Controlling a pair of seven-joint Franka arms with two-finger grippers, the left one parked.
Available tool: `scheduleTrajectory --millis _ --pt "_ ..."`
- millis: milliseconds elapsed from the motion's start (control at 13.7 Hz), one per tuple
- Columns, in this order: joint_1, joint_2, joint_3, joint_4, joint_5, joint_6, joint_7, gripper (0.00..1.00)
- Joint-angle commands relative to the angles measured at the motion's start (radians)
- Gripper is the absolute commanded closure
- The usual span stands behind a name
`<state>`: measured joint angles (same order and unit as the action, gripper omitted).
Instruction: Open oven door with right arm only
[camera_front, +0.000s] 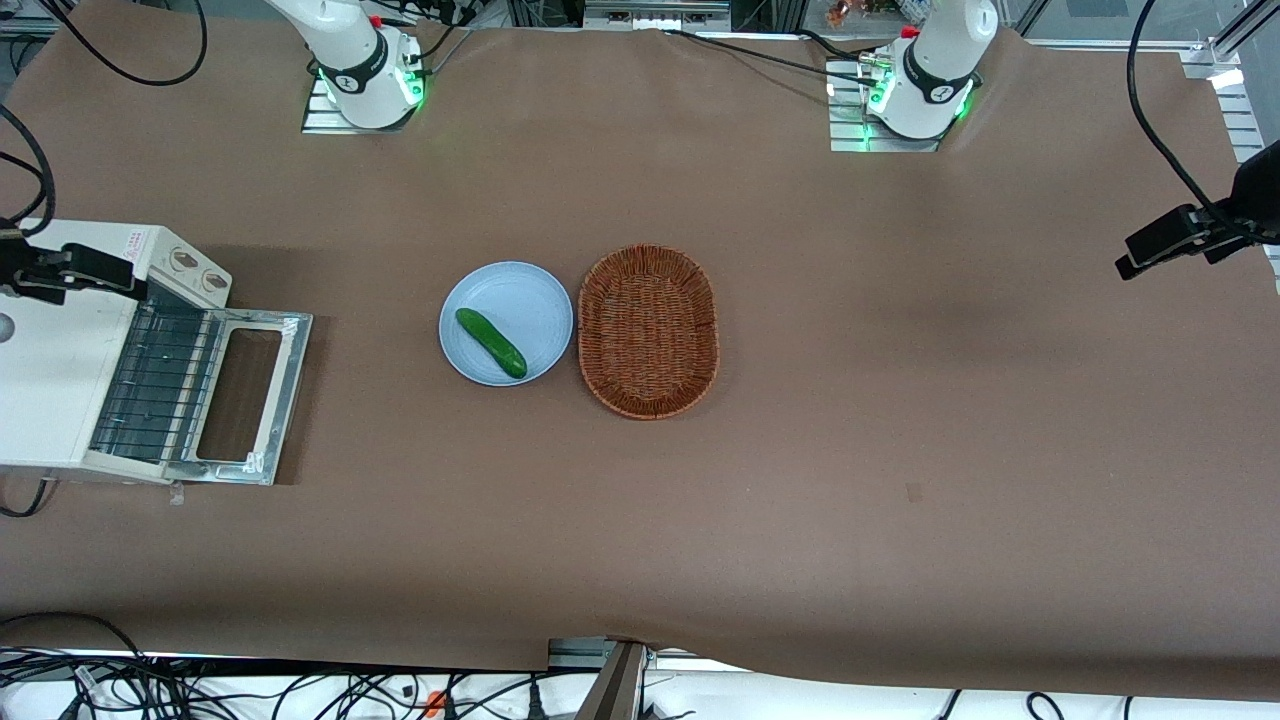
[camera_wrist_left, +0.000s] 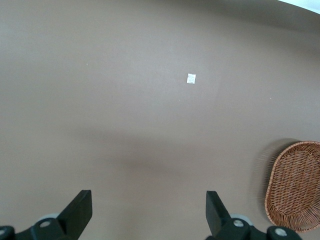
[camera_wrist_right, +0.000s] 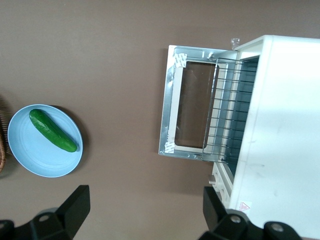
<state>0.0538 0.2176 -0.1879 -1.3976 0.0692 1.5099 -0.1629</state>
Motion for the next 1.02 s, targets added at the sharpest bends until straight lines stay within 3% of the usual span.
scheduleTrajectory --millis 0,947 --pt "0.001 -0.053 -0.002 -0.041 -0.054 -0.002 0.063 0.00" --pt "0.005 -0.073 0.005 0.000 -0.057 -0.033 0.072 0.00"
